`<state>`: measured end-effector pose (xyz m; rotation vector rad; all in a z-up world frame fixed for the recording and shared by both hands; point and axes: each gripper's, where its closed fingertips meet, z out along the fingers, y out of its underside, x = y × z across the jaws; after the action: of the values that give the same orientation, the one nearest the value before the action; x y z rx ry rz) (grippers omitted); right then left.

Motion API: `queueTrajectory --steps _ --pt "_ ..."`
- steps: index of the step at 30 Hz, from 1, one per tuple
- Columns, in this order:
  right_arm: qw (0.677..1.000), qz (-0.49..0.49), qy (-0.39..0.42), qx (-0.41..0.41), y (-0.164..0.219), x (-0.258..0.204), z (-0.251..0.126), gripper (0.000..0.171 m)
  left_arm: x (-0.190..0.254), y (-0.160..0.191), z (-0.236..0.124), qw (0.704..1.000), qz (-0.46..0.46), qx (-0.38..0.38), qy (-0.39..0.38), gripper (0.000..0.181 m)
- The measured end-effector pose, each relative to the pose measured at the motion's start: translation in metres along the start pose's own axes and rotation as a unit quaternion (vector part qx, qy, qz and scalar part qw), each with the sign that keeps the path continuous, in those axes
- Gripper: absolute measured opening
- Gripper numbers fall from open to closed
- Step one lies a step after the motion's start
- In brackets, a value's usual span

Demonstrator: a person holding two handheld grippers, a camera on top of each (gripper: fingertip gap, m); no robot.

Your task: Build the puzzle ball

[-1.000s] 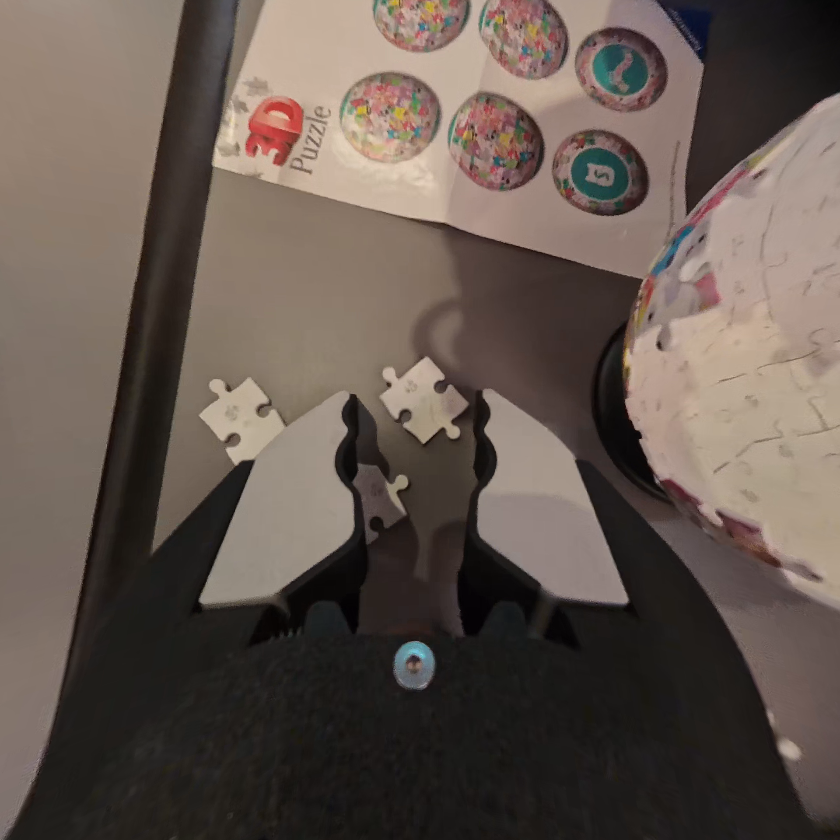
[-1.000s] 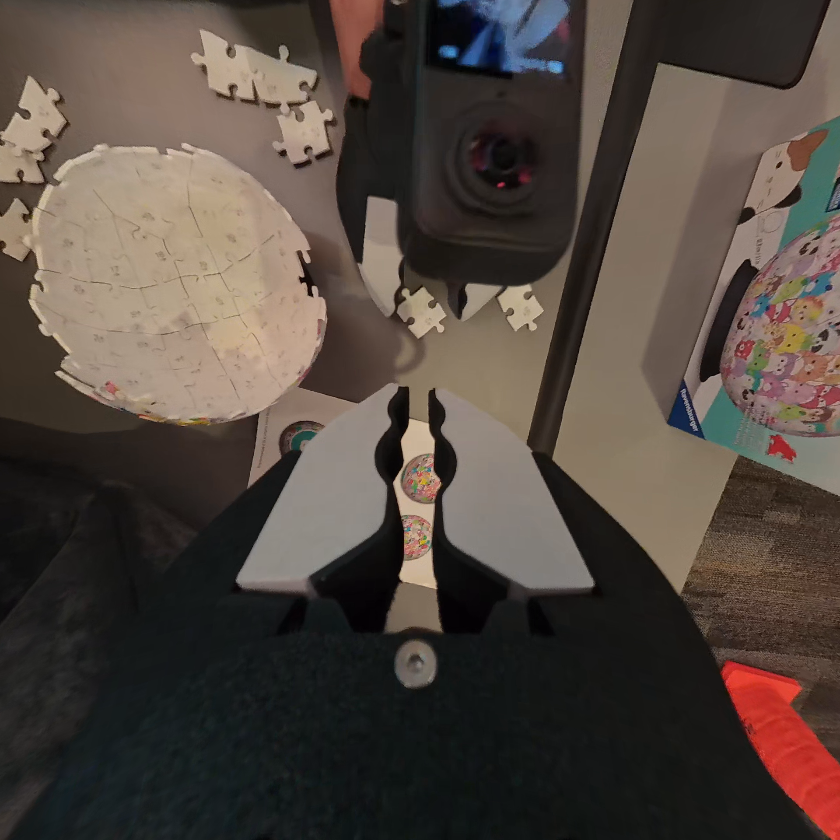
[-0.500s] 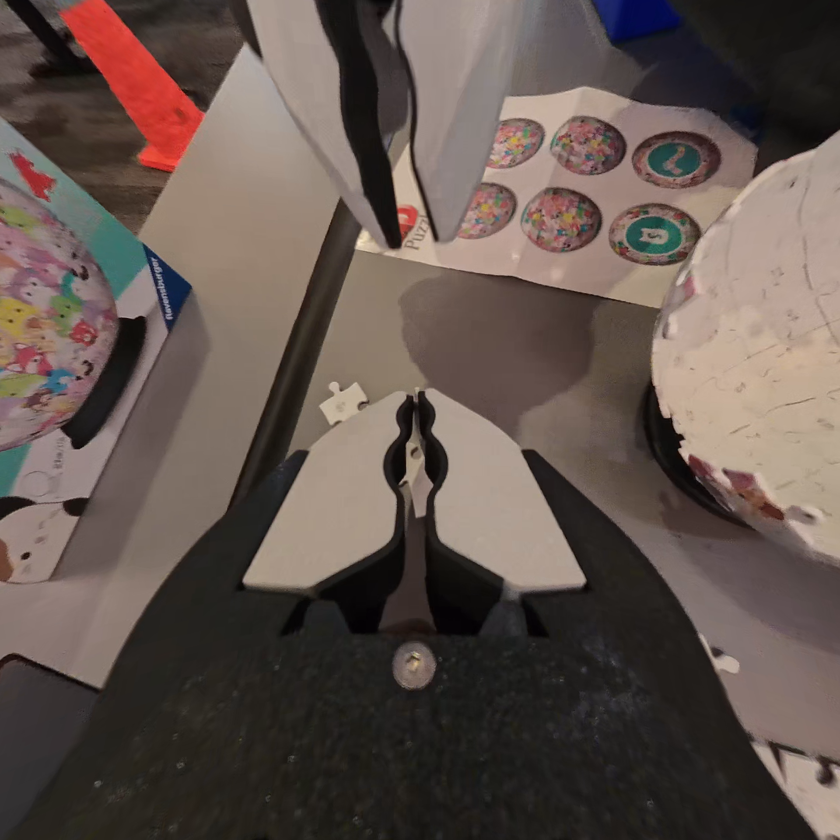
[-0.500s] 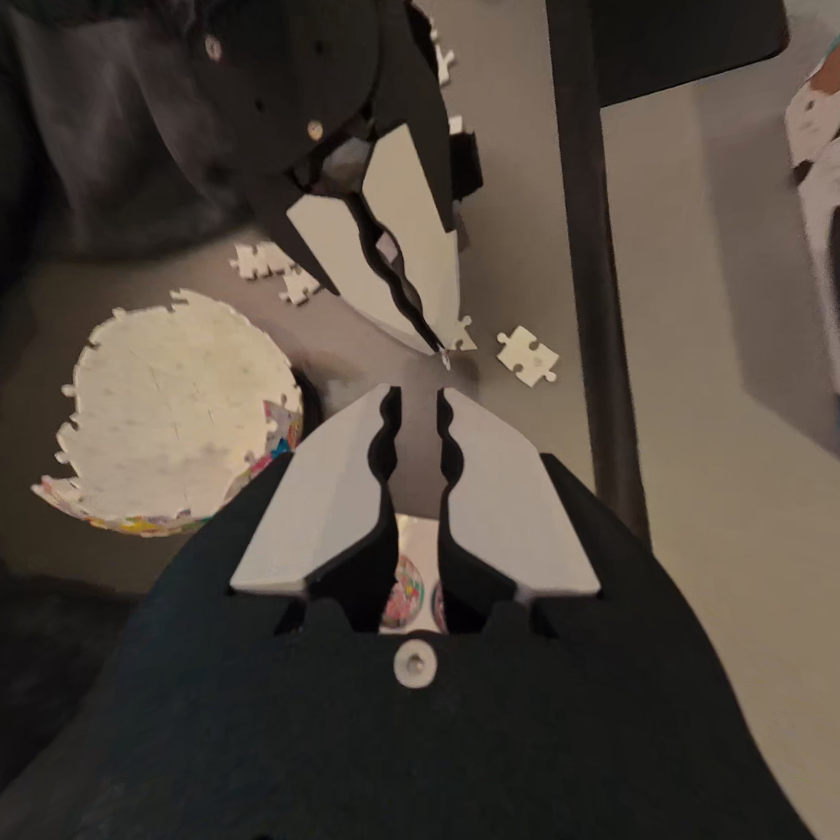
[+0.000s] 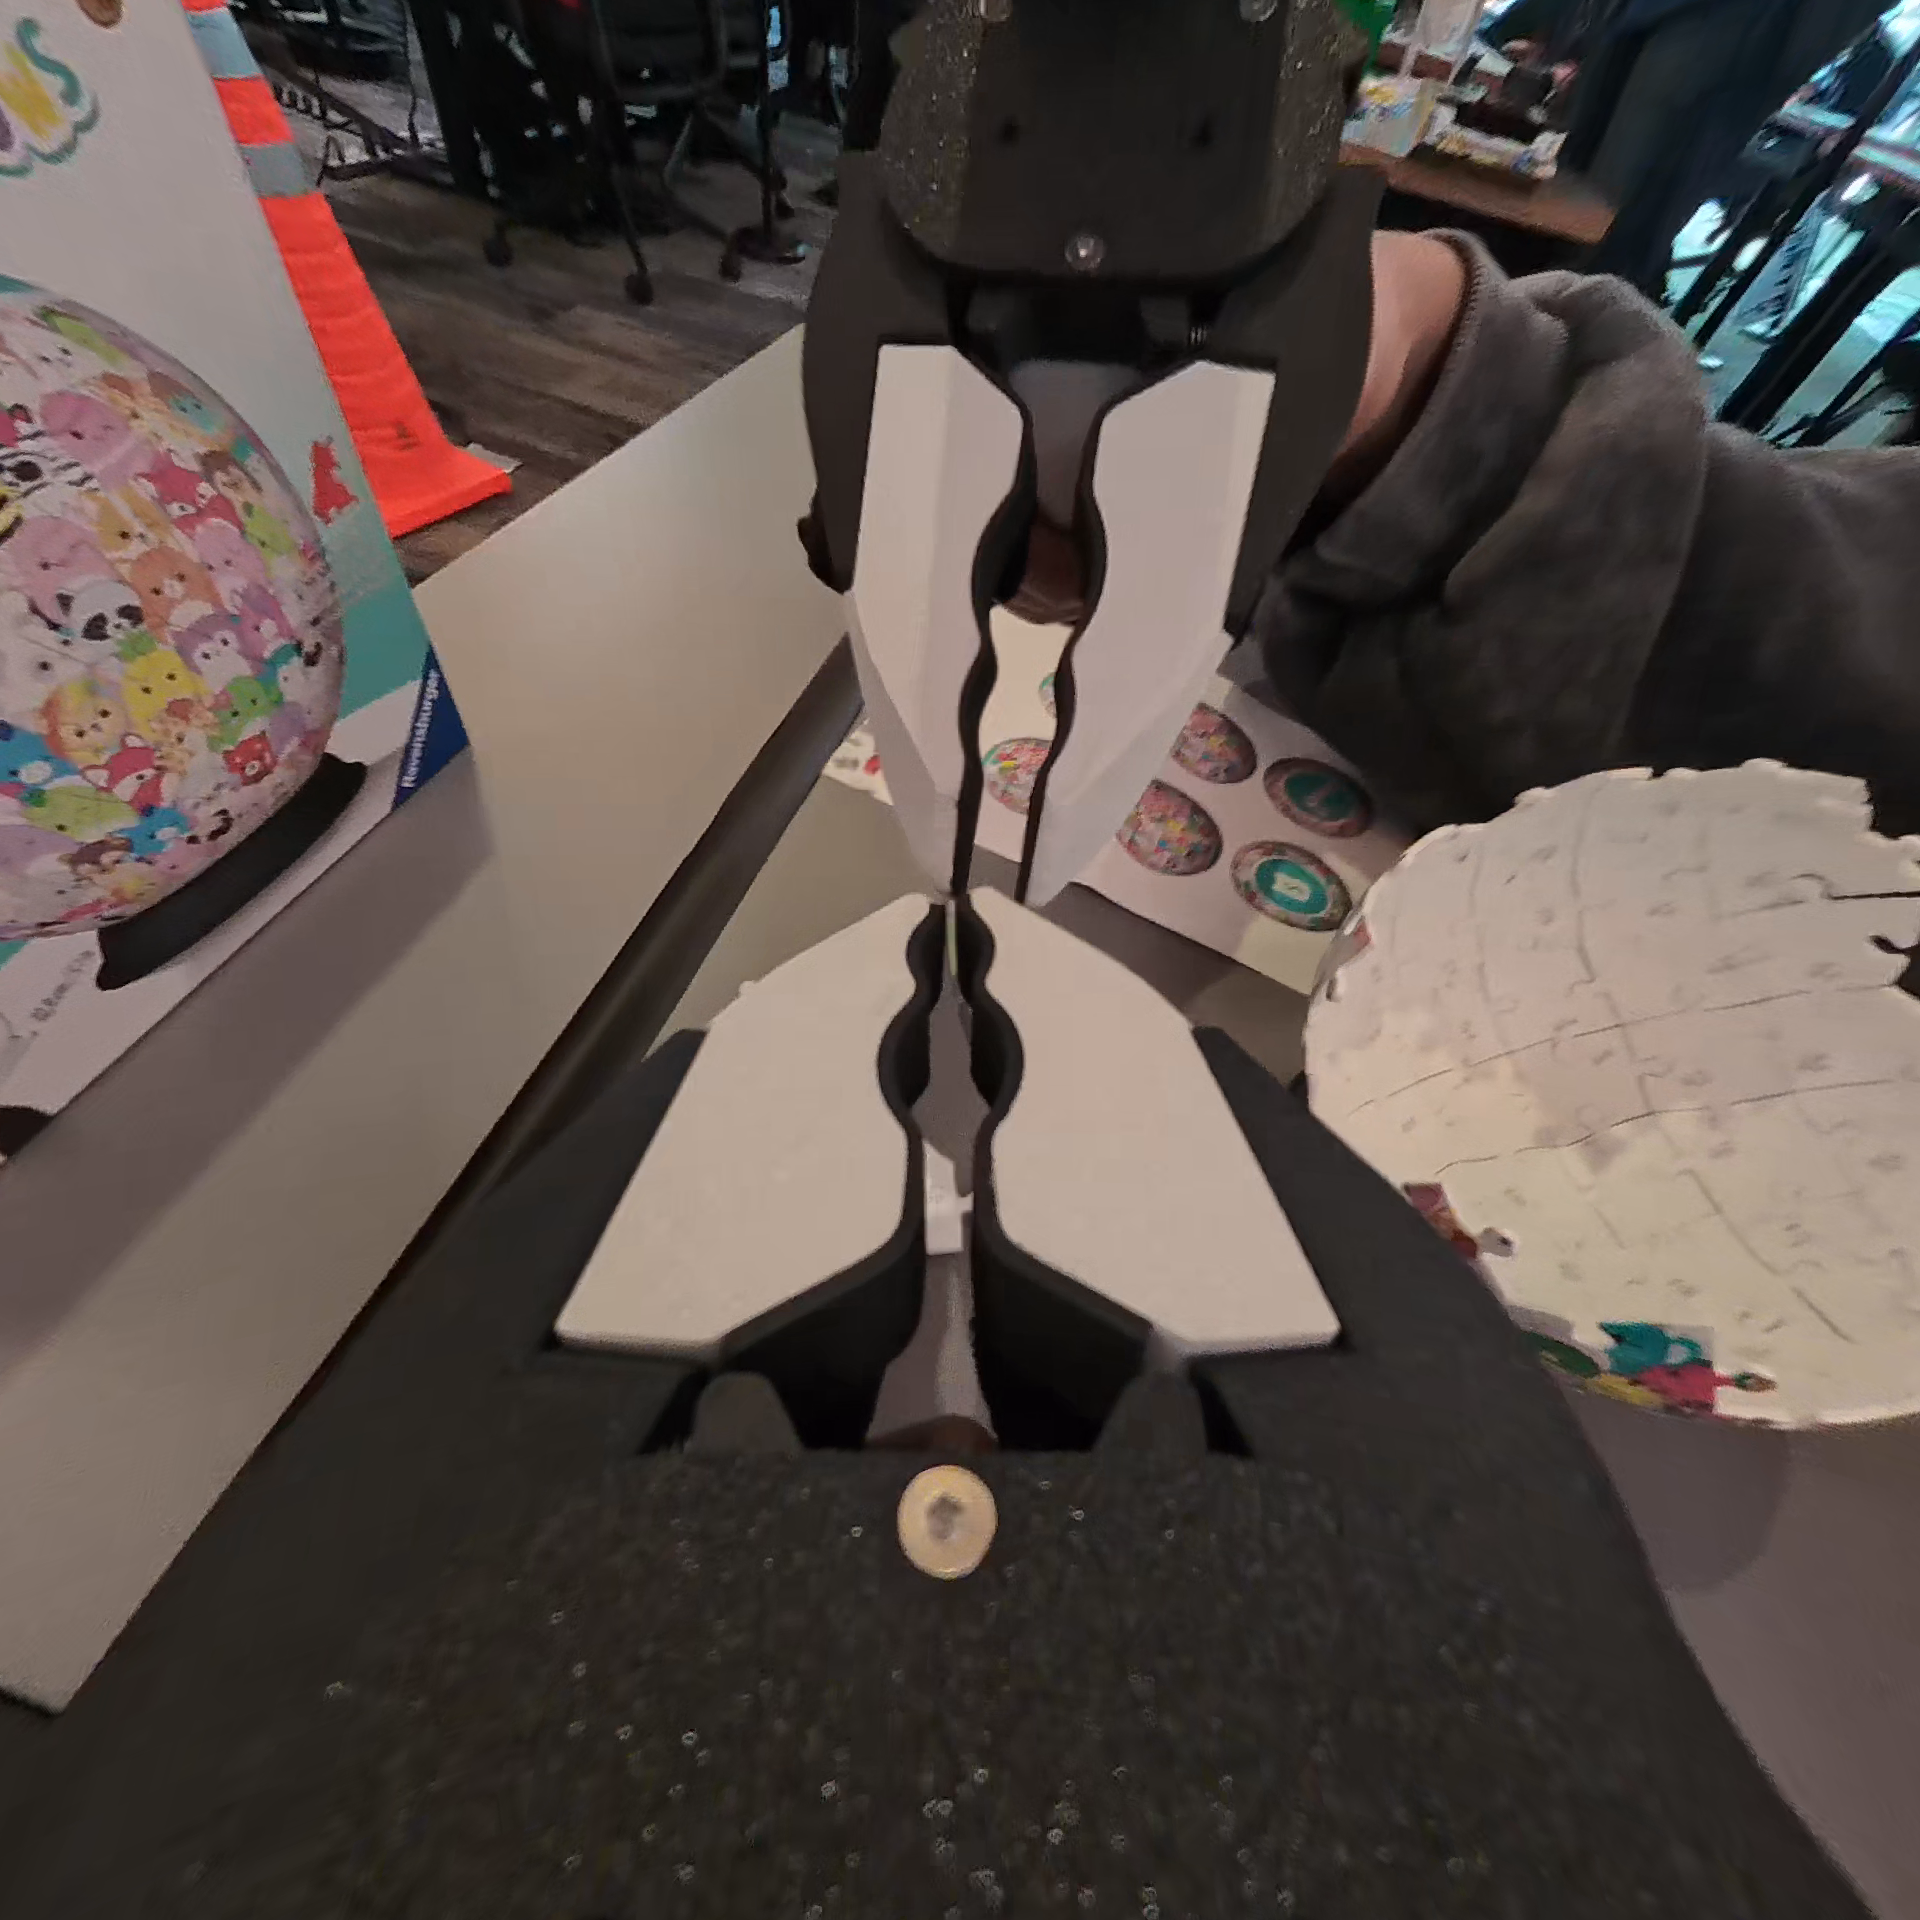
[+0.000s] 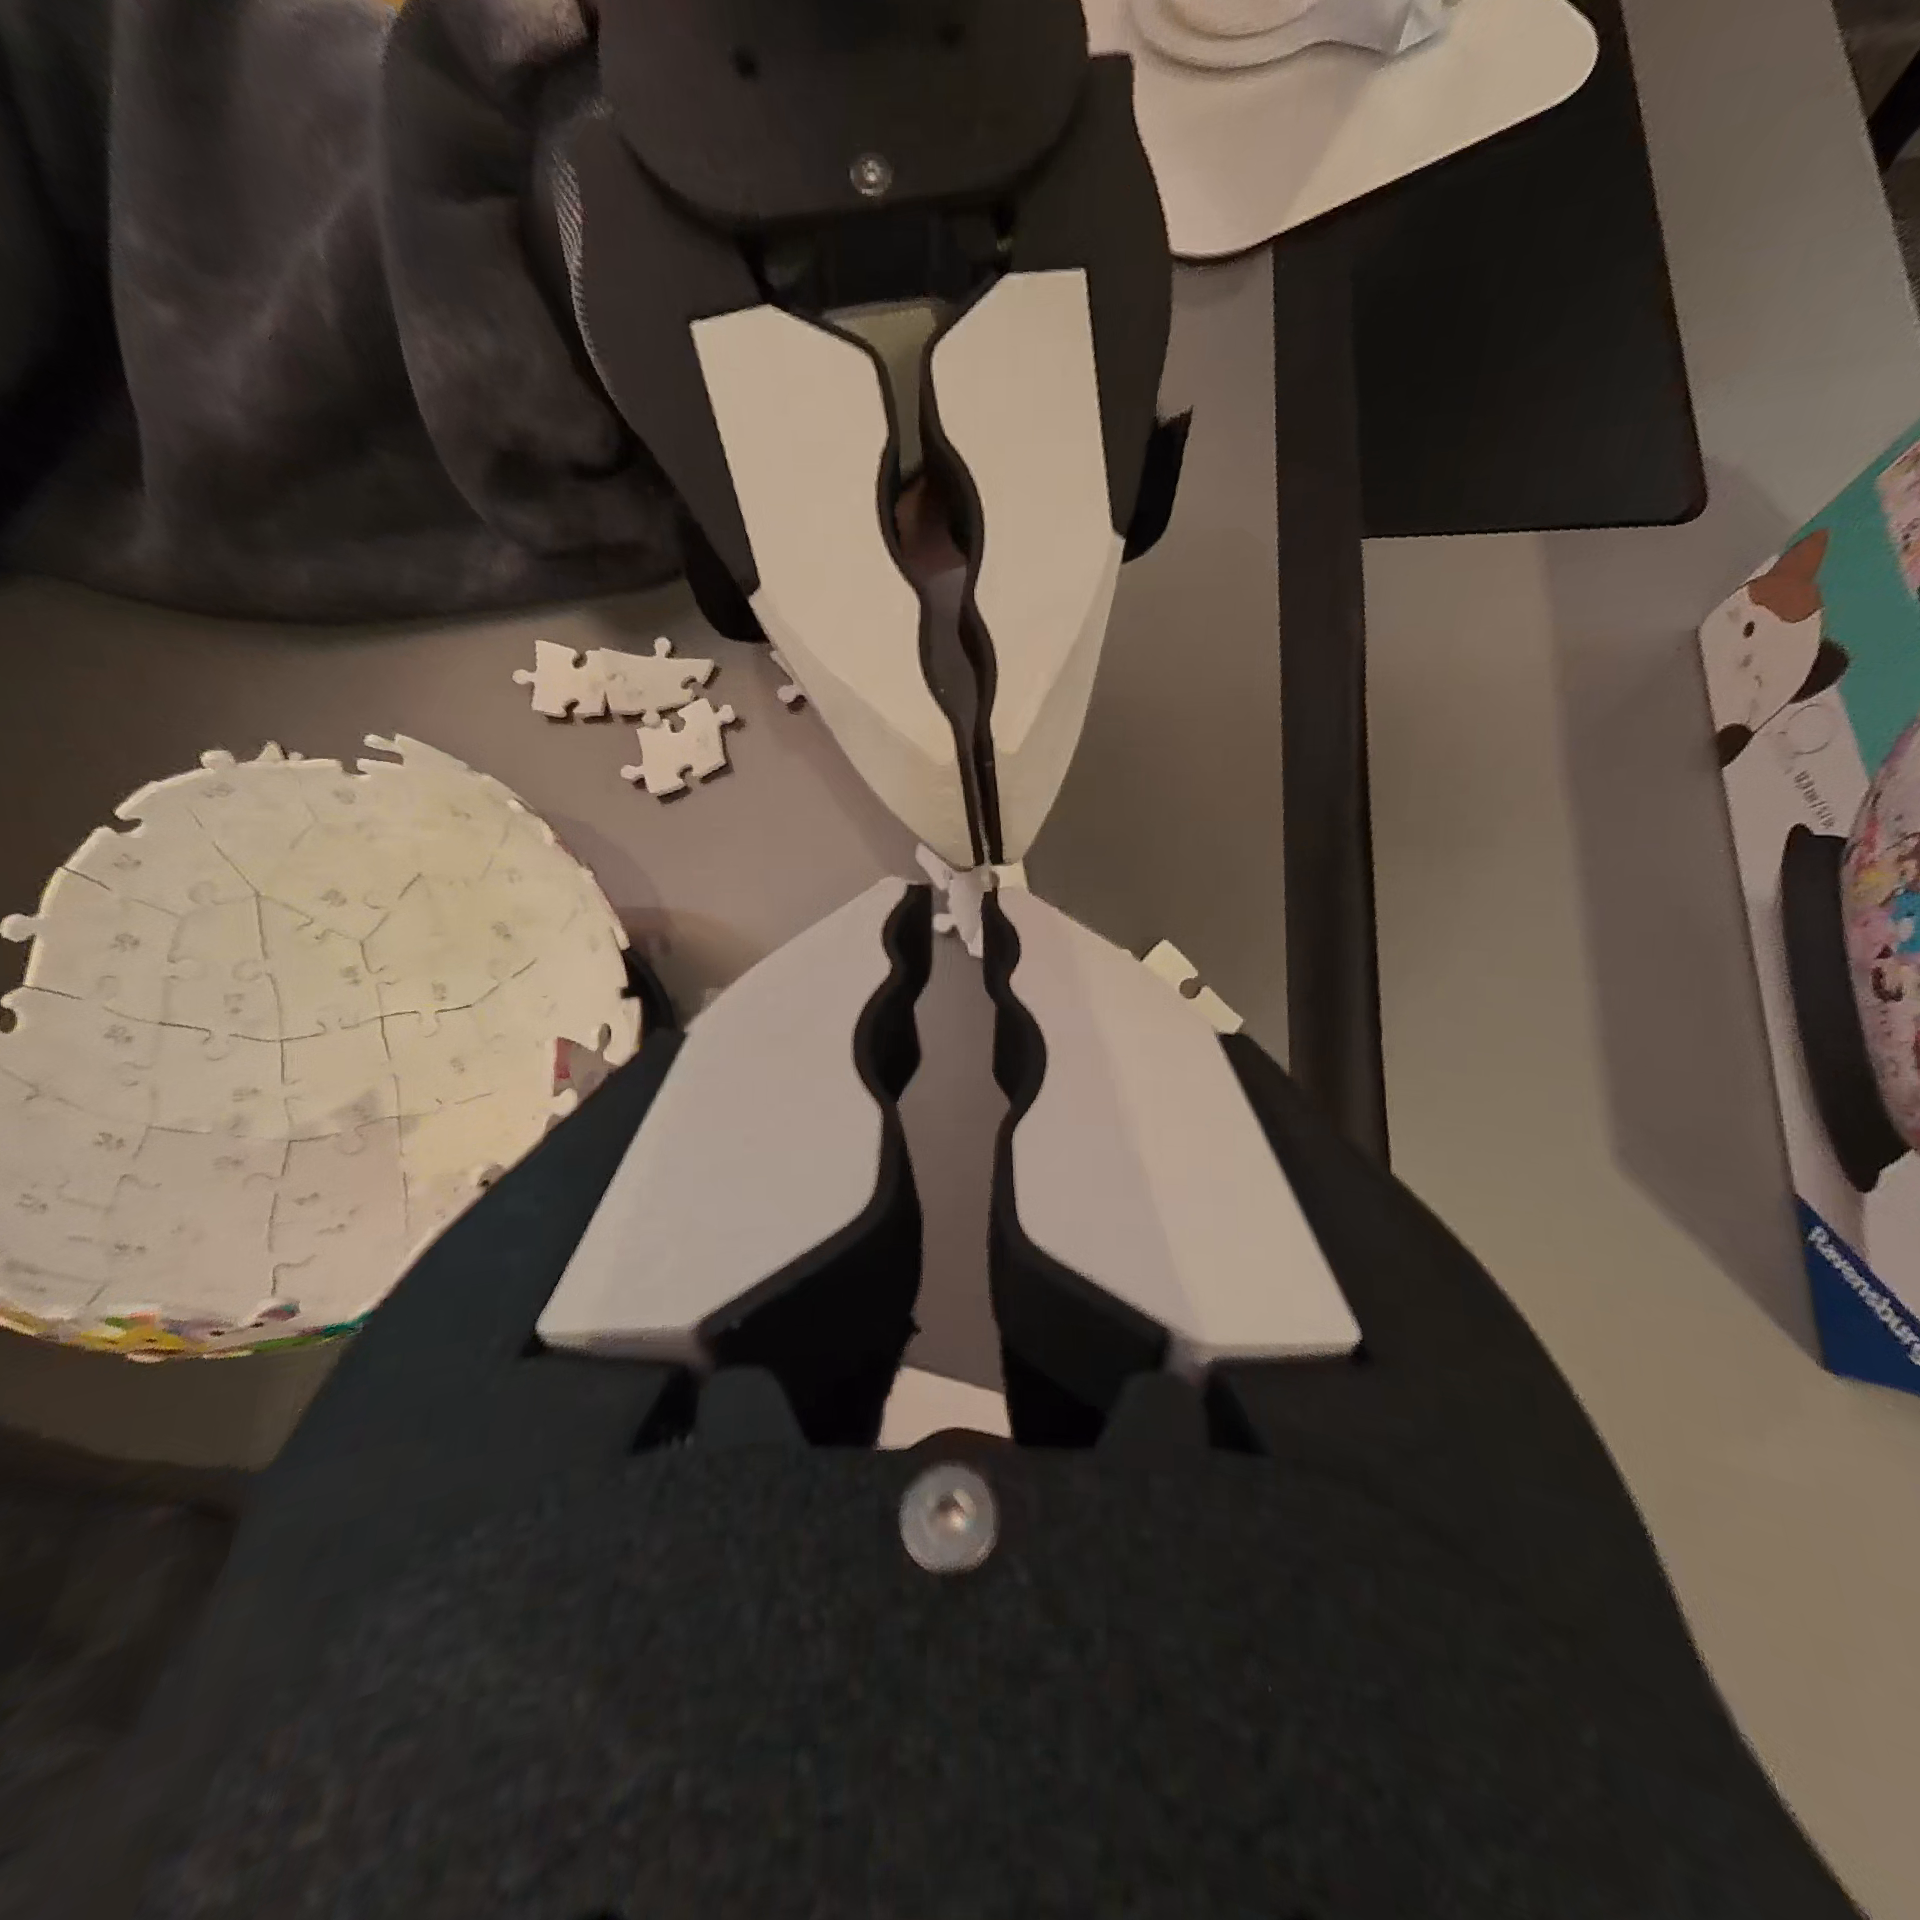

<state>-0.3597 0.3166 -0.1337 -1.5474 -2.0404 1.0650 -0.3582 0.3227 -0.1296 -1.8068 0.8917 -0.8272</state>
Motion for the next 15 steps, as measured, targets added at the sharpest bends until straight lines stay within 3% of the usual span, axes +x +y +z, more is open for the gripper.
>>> queueTrajectory --steps 4,8,12,15 --pt "1.000 0.001 0.004 -0.001 0.000 0.001 -0.001 0.008 0.002 -0.004 0.000 1.000 -0.006 0.011 0.002 0.001" --pt "1.000 0.012 0.009 -0.004 0.004 0.005 0.001 0.019 0.003 -0.010 -0.003 0.999 -0.017 0.030 0.010 0.001" --pt "1.000 0.001 -0.018 0.020 -0.006 -0.003 0.005 0.004 0.007 -0.015 -0.005 0.998 -0.035 0.048 0.030 0.001" --pt "1.000 0.003 -0.013 0.016 -0.003 -0.001 0.002 0.002 0.007 -0.013 -0.006 0.998 -0.035 0.047 0.033 0.002"
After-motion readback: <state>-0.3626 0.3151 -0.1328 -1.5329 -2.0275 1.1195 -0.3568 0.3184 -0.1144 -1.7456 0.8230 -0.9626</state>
